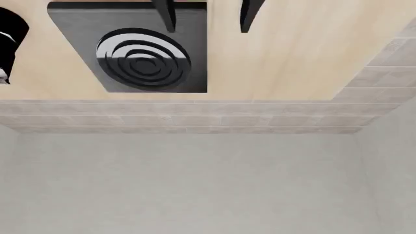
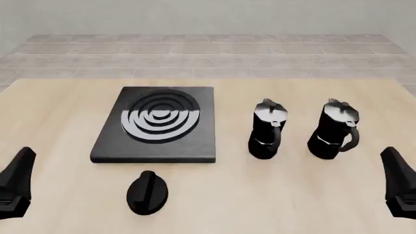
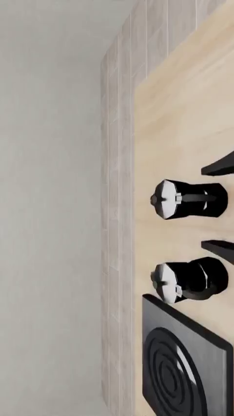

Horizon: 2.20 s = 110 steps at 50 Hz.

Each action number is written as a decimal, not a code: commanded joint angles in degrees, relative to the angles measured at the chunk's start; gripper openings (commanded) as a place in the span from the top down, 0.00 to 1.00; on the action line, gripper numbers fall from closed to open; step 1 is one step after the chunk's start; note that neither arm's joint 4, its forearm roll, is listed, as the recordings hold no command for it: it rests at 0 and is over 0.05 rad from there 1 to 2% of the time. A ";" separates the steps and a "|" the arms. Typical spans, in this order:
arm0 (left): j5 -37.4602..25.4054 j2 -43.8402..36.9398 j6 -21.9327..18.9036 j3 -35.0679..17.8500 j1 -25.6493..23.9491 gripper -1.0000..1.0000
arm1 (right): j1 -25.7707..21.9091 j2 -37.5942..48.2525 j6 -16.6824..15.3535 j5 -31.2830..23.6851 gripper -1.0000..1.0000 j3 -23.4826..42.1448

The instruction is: Put both moka pots on the stove.

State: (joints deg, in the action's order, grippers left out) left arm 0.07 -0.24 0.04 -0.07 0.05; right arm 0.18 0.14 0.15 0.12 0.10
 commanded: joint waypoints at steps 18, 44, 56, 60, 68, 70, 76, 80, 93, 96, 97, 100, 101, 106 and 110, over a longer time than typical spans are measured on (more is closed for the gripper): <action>-0.27 -0.16 0.05 -0.07 -0.15 0.00 | -5.04 0.02 -0.54 -3.02 0.00 4.04; -0.31 -0.18 0.21 -0.06 0.51 0.00 | -20.64 16.53 -5.41 4.30 0.00 11.31; -0.22 -0.34 0.45 -0.22 0.86 0.00 | -23.08 26.18 -4.25 12.30 0.00 11.72; -0.15 -0.40 0.52 -0.24 0.97 0.00 | -23.21 28.03 -2.95 13.29 0.00 12.15; -0.17 -0.28 0.79 -0.18 1.16 0.00 | -24.22 34.96 -1.59 13.54 0.00 15.26; -0.12 -0.25 0.86 -0.13 1.25 0.00 | -24.41 36.93 -1.65 12.31 0.00 17.01; -0.08 -0.28 1.20 -0.11 1.42 0.00 | -25.21 38.95 -4.73 8.81 0.00 21.33; -0.22 -0.24 1.57 -0.26 1.72 0.00 | -26.18 40.00 -4.89 4.36 0.00 25.74; -0.18 -0.22 2.18 -0.15 2.05 0.00 | -25.90 44.89 -0.03 -7.65 0.00 36.76; -0.22 -0.28 2.48 -0.25 2.17 0.00 | -25.93 46.87 0.44 -10.63 0.00 39.56; -0.20 -0.30 2.60 -0.24 2.17 0.00 | -25.81 46.79 -0.25 -11.39 0.00 40.37; -0.16 -0.36 2.81 -0.23 2.23 0.00 | -25.56 48.02 0.30 -13.36 0.00 42.20; -0.14 -0.36 2.83 -0.18 2.23 0.00 | -25.53 48.22 0.24 -13.80 0.00 42.58; -0.14 -0.42 3.00 -0.21 2.33 0.00 | -24.74 50.11 1.30 -16.86 0.00 44.93; 0.03 -0.66 3.17 -0.21 2.51 0.00 | -24.86 50.76 1.76 -18.79 0.00 46.40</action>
State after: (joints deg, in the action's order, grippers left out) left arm -0.04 -0.67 2.76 -0.28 2.28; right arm -25.16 47.94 0.53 -12.79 41.41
